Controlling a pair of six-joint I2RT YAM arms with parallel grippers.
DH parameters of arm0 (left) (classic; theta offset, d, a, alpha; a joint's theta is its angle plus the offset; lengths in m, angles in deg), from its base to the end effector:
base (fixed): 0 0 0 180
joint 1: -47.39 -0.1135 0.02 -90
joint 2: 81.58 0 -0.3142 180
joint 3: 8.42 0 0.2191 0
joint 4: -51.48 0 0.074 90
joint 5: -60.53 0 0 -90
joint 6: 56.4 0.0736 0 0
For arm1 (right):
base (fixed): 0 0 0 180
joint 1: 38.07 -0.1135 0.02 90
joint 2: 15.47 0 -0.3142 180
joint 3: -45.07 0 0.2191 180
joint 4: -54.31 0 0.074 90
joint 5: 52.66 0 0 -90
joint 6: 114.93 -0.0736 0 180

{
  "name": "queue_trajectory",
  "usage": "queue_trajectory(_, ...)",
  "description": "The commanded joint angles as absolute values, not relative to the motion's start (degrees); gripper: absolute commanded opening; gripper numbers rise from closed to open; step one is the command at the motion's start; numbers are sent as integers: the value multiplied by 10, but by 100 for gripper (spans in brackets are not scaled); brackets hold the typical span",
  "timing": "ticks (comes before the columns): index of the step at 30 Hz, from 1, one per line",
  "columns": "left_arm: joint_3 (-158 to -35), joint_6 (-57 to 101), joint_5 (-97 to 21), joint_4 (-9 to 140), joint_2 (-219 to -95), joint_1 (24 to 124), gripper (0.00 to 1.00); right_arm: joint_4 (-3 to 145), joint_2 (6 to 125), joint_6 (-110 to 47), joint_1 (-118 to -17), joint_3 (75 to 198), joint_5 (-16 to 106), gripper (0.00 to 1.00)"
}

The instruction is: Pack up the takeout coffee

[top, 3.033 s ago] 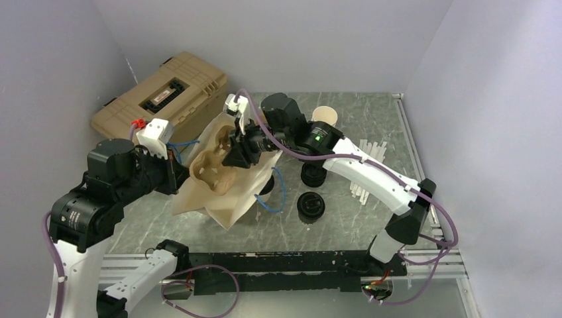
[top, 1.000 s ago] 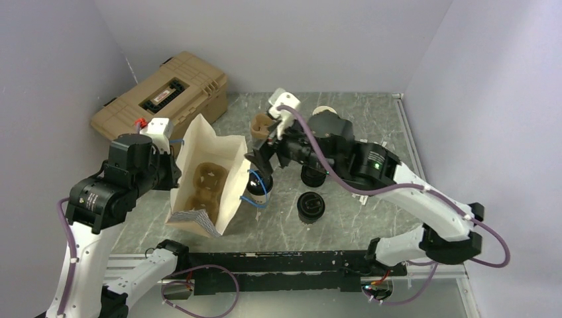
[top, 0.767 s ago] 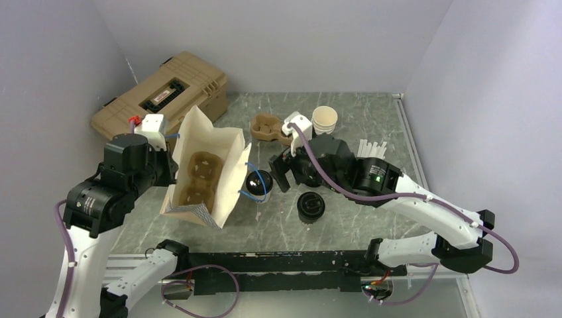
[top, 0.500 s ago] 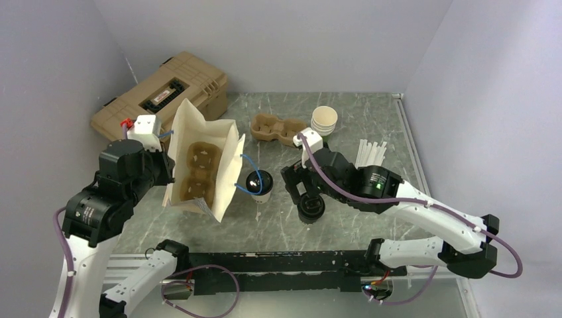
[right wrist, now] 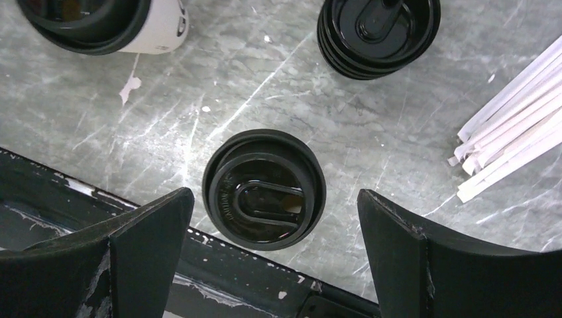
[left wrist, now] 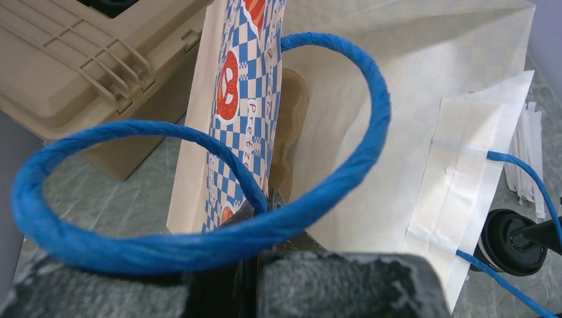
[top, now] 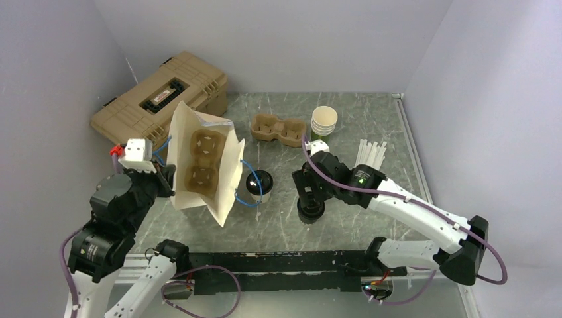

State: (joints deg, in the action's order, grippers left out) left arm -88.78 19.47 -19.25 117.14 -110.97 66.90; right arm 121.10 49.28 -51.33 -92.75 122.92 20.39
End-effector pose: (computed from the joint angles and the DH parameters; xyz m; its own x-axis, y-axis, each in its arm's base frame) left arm 0.0287 0.0037 0.4008 -0.2725 -0.1583 -0.9490 0.1035 0.9758 -0.1925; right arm 0.1244 0.1384 0.3310 -0.7200 -0.2804 -0.6349 -0.4025 0.9139 0.0529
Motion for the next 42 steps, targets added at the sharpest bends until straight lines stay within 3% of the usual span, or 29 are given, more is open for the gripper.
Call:
queue_trajectory(1, -859, 205, -215, 1093, -1077, 671, 0, 1171, 500, -522, -901, 1213, 249, 100)
queue_trajectory(11, -805, 186, -223, 1087, -1013, 671, 0, 1139, 537, -525, -891, 1185, 296, 100)
queue_trajectory(42, -788, 187, -227, 1089, -1004, 670, 0, 1166, 593, -530, -891, 1168, 277, 99)
